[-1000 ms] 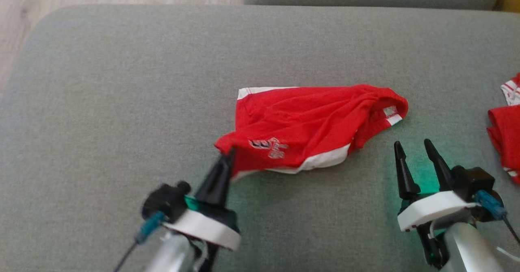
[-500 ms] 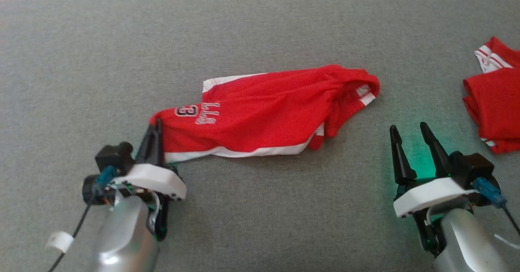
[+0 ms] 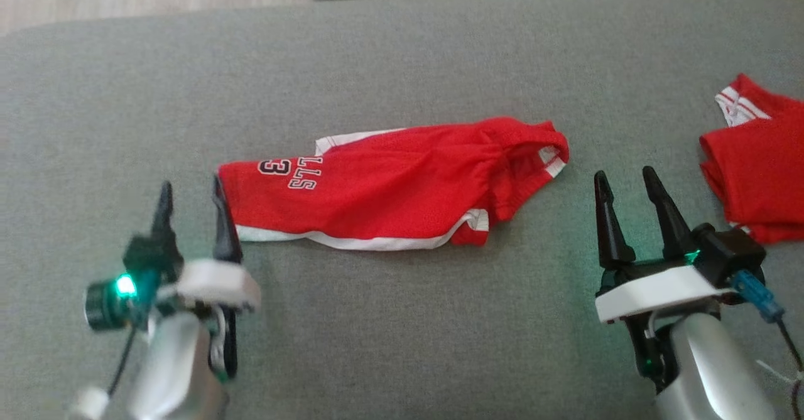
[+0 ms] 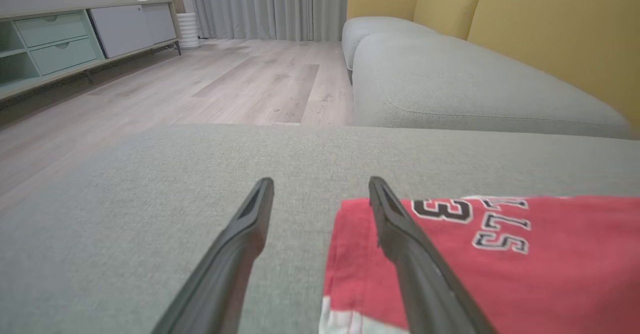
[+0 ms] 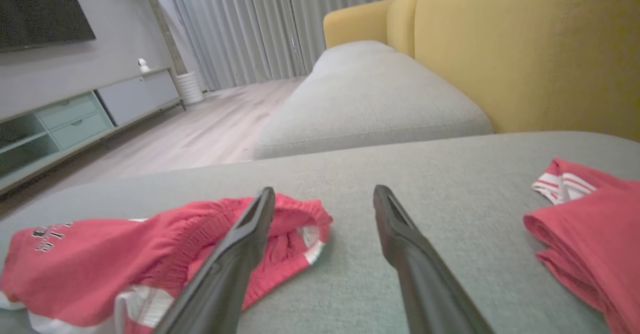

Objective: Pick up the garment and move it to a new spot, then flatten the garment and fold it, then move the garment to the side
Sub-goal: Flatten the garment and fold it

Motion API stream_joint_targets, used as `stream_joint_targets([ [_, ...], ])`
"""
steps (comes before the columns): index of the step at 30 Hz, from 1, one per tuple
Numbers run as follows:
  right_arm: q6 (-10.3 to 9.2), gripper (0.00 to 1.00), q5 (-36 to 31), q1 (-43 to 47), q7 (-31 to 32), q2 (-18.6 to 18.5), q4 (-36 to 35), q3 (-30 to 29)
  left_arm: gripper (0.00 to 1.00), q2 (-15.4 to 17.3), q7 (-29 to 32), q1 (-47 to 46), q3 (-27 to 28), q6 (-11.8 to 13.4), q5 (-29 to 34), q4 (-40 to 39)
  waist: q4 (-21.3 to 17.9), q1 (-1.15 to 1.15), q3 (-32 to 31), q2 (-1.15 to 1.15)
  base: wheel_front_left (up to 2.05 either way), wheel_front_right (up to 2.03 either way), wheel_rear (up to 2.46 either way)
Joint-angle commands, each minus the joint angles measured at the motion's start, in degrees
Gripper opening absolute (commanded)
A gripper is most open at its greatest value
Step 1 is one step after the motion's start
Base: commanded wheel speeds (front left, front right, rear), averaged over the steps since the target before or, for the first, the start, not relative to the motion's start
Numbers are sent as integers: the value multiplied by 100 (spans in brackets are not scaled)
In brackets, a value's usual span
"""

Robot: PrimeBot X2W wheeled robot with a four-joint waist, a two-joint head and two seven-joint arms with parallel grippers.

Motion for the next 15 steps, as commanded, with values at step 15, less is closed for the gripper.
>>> stream_joint_targets([
  [15,11,100,-137,805,-62,165,-104,235,100,-91,-29,2333,51,-390,365,-1767,203,0,-937,0,0,0,0],
])
